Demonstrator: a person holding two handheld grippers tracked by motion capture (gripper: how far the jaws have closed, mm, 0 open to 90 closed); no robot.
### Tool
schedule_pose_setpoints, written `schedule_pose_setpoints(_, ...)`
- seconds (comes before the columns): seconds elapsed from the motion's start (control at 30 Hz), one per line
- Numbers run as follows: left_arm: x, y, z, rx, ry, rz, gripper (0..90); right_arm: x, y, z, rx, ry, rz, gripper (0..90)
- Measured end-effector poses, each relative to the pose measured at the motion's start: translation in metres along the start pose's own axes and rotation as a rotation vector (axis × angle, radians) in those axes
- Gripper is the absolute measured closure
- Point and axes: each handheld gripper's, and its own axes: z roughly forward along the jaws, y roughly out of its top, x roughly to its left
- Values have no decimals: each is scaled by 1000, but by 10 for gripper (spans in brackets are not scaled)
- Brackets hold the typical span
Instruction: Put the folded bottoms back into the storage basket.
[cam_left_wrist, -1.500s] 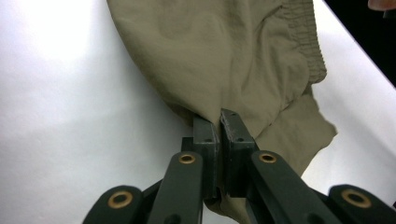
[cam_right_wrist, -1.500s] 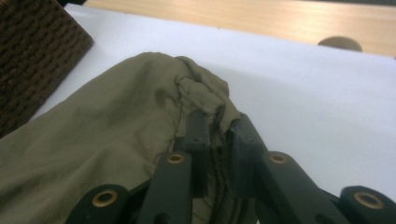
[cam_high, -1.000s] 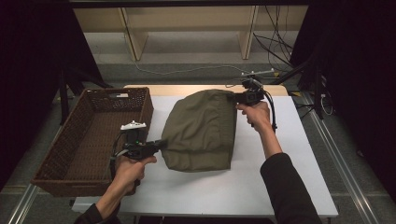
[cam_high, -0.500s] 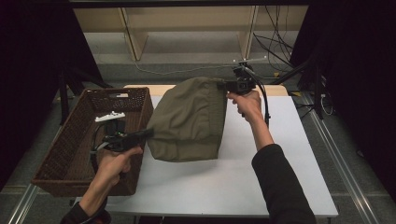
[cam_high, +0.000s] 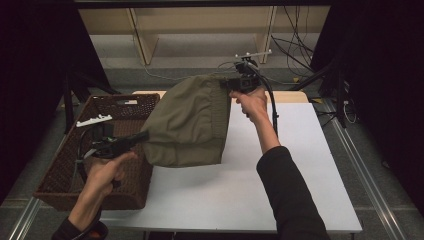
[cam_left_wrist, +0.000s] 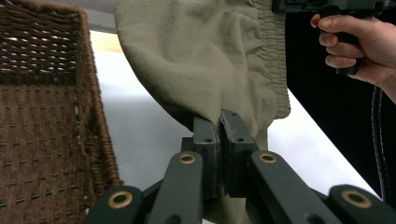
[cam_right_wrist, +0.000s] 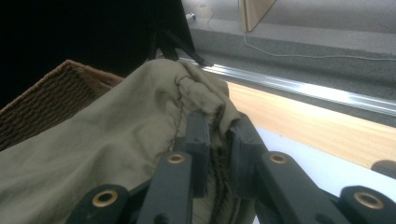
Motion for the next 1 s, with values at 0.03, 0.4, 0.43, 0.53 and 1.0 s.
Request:
schedule_pose_setpoints(0.03,2,1,-2,-4,-1,-3,855,2,2,1,1,0,-2,805)
schedule_pose_setpoints(0.4,16,13,-28,-50,4,-17,855,30,20,15,1,10,-31,805)
schedule_pose_setpoints(0.43,17,13,-30,-56,4,-20,855,33,22,17,0,14,-30,805)
schedule_pose_setpoints(0.53,23,16,-40,-67,6,-26,855,40,26,21,0,24,-34,805)
schedule_pose_setpoints(1.0,45,20,-70,-108,25,-71,855,75,38,45,10,53,-66,805)
